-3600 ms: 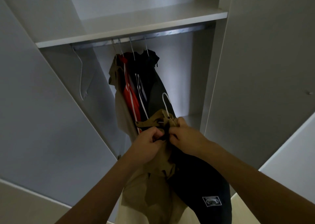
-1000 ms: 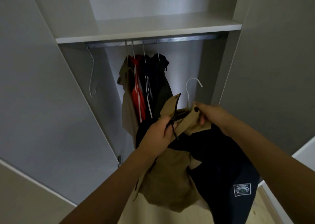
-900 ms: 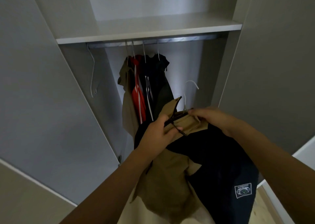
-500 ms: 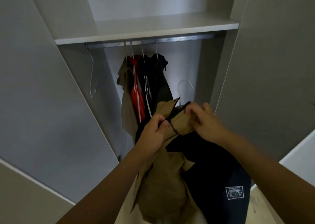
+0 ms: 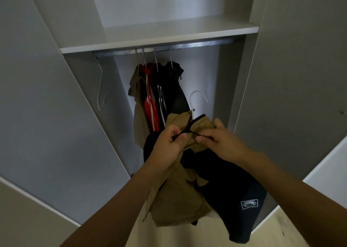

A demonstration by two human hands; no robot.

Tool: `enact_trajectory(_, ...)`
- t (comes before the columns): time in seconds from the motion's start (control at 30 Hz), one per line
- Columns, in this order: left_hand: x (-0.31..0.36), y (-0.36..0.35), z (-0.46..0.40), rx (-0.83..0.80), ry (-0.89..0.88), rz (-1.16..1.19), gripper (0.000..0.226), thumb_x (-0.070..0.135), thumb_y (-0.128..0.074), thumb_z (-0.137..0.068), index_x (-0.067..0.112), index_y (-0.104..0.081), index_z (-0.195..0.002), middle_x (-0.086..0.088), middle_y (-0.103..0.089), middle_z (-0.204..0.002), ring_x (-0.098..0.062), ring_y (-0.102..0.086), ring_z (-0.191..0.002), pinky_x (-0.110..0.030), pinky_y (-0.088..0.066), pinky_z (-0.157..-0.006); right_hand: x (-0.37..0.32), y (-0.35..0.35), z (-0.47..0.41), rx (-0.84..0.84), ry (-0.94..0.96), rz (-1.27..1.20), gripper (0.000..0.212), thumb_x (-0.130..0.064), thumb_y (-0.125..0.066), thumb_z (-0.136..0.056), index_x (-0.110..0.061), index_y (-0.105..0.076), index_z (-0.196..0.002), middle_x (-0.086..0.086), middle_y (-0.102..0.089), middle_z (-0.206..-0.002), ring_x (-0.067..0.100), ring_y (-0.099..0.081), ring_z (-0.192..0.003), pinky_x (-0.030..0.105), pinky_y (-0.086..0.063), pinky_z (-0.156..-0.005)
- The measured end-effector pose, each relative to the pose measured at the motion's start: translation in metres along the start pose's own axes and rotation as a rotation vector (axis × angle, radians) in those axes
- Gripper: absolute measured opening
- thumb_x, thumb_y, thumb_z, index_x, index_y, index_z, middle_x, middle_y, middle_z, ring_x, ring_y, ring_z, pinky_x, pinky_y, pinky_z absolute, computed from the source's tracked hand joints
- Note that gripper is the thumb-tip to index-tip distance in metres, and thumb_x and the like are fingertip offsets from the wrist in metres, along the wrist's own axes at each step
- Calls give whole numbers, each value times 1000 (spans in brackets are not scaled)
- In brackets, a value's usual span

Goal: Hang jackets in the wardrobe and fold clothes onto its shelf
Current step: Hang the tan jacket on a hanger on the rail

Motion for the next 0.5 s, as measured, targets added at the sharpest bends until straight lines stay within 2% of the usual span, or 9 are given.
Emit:
enact_trajectory(0.07, -4, 0, 2, -49, 9, -31, 15, 25, -58, -95, 23, -52, -81, -2, -55, -74, -1, -51, -63, -18, -45, -64, 6, 1, -2, 7, 3, -140, 14, -42, -49, -96, -43, -63, -95, -11, -34, -93, -7, -43, -87, 13, -37, -81)
enact_trajectory(0.13, -7, -3, 6, -117, -19, -107, 16, 28, -56, -95, 25, -50, -81, -2, -55, -74, -8, -51, -64, -26, -46, -63, 14, 4, -4, 50, -10, -231, 17, -35, -51, -97, -43, -62, -86, -11, -34, -91, -9, -42, -84, 13, -35, -83)
enact_trajectory(0.27, -9, -13, 19, -175, -132, -238, 21, 33, -53, -96, 31, -44, -76, 9, -52, -65, -2, -44, -53, -18, -40, -51, 30, -1, -8, 120, -17, -198, 22, -36, -53, -95, -50, -61, -79, -22, -27, -93, -4, -40, -86, 25, -41, -87)
enact_trajectory(0.37, -17, -11, 28, -170, -147, -325, 19, 31, -53, -97, 25, -47, -80, 4, -52, -67, -8, -50, -59, -21, -43, -56, 36, -12, -7, 166, -27, -189, 23, -38, -54, -94, -54, -60, -79, -29, -26, -94, -7, -40, -88, 20, -40, -82)
enact_trajectory(0.43, -24, -10, 36, -187, -143, -371, 17, 30, -53, -97, 24, -48, -81, 4, -53, -69, -9, -53, -66, -22, -44, -60, 46, -13, -8, 234, -103, -230, 24, -37, -54, -95, -47, -62, -74, -28, -29, -95, -6, -42, -87, 19, -38, -82)
enact_trajectory(0.5, -31, -11, 48, -217, -156, -386, 17, 30, -53, -97, 24, -50, -82, 7, -53, -69, -4, -53, -68, -17, -44, -58, 60, -9, -9, 325, -228, -258, 26, -35, -55, -95, -38, -60, -70, -18, -35, -97, 2, -45, -88, 25, -38, -88)
Point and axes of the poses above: each hand's wrist, its own z-axis away from the middle knuckle, its own y-axis out of the back of the hand, x = y × z, the point moved 3 cm from there along -z, towards the middle knuckle
